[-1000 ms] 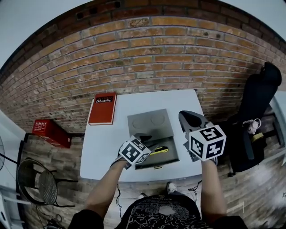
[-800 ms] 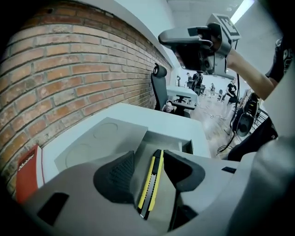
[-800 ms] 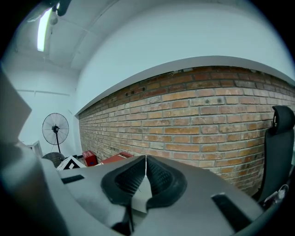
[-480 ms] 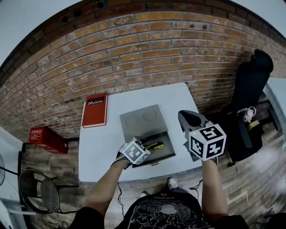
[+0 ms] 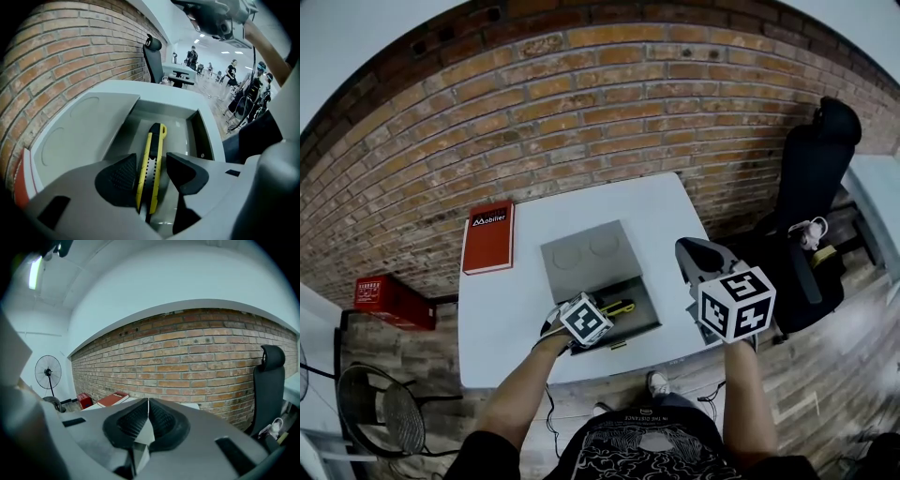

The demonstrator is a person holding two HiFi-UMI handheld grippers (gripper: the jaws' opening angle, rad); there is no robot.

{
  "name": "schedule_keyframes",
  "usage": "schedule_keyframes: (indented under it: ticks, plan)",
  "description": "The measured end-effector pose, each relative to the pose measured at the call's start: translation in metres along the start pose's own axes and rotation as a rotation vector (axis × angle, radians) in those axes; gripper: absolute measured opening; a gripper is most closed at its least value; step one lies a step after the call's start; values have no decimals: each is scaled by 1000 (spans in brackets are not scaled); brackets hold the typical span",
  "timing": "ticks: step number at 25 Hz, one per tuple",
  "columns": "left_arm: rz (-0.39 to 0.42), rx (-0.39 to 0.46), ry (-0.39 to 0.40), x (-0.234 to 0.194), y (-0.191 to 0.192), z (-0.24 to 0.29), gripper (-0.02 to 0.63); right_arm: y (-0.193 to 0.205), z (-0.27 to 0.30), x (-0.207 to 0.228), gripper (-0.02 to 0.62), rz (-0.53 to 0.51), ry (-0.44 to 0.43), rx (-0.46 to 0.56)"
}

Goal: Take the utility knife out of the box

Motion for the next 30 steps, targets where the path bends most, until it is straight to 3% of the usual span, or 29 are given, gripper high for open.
schedule_keyframes:
  ticks: [5, 11, 22, 30]
  plan:
    - [-6, -7, 28, 0, -1, -1, 209, 1, 1, 1, 21, 5, -5, -4]
    - [-14, -16, 10, 5, -2, 1, 140, -4, 3, 2, 21, 0, -17, 4]
    - [-53, -29, -17, 8, -1, 2, 129, -7, 12, -5, 21, -2, -61, 11]
    - [-63, 18, -87, 4, -8, -17, 129, -8, 20, -7, 20, 4, -94, 10]
Point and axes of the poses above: the fingertips, and each gripper's own axes: z forward along the fingers, x to its right, y out of its underside, the point moved 5 cm from there along -z, backward along the fingers, and after that the axes turned 1 degree about -x, right-handed, at the moved point
